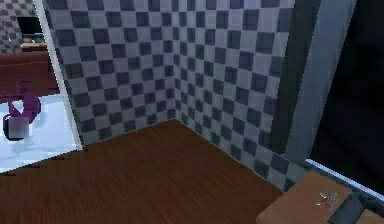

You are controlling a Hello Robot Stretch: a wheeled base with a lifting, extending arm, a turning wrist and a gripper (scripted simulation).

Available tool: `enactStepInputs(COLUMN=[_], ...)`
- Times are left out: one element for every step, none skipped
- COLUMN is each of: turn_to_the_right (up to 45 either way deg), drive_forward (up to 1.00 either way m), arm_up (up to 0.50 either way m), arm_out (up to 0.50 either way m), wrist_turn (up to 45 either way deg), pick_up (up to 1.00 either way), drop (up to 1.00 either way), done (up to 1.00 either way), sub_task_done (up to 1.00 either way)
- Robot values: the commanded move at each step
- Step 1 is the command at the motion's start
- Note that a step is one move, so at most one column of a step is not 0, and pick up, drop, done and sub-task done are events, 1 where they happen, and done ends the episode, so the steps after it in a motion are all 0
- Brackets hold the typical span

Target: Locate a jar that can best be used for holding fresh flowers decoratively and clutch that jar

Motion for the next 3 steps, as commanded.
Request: enactStepInputs(turn_to_the_right=[-12.0, 45.0, 27.0], drive_forward=[0.00, 0.00, 0.00], arm_up=[0.00, 0.00, 0.00], arm_out=[0.00, 0.00, 0.00], wrist_turn=[0.0, 0.0, 0.0], pick_up=[0.00, 0.00, 0.00], drop=[0.00, 0.00, 0.00], done=[0.00, 0.00, 0.00], sub_task_done=[0.00, 0.00, 0.00])
